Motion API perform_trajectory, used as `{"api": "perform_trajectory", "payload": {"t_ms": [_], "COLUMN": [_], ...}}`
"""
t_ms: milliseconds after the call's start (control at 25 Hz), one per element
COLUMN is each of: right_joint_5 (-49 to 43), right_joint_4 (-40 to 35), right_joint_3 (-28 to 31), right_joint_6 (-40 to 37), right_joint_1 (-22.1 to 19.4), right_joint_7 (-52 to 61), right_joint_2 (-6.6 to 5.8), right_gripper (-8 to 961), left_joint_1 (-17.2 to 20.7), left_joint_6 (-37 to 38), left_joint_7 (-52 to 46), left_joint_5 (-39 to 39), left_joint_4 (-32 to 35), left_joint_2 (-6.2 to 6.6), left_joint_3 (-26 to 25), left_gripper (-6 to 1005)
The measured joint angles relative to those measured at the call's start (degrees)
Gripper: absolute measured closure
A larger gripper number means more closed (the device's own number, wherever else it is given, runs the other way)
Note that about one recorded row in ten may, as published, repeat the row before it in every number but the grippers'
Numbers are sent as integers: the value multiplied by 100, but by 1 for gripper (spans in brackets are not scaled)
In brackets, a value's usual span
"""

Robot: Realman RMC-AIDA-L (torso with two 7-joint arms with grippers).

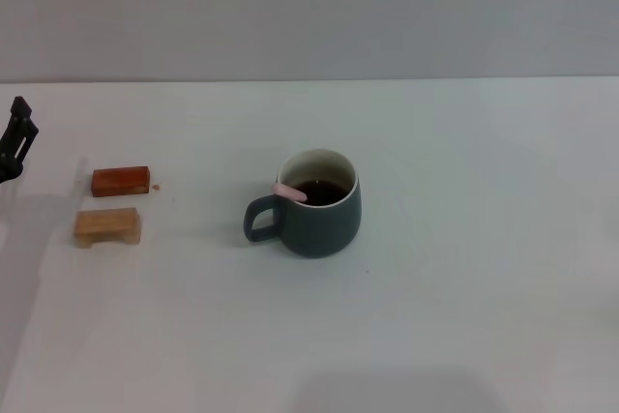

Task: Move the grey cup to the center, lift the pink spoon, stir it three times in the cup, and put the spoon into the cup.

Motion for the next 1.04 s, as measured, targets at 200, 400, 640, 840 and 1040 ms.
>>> {"api": "perform_trajectory", "payload": {"t_ms": [200, 400, 640, 840, 1040], "right_joint_5": [-3, -3, -3, -7, -23], "right_joint_4": [0, 0, 0, 0, -1], "right_joint_3": [0, 0, 0, 0, 0], "right_joint_6": [1, 0, -1, 0, -5], "right_joint_1": [12, 18, 18, 18, 18], "right_joint_7": [-5, -8, -14, -18, -21], "right_joint_2": [0, 0, 1, 0, 0], "right_gripper": [954, 954, 954, 954, 954], "left_joint_1": [1, 0, 6, 16, 31], "left_joint_6": [3, 12, 25, 76, 103], "left_joint_7": [12, 15, 15, 3, -13], "left_joint_5": [0, 0, 0, 0, 0], "left_joint_4": [-4, -4, -4, 0, -1], "left_joint_2": [0, 0, 0, 0, 0], "left_joint_3": [2, -1, -1, -1, -1], "left_gripper": [186, 186, 186, 186, 186]}}
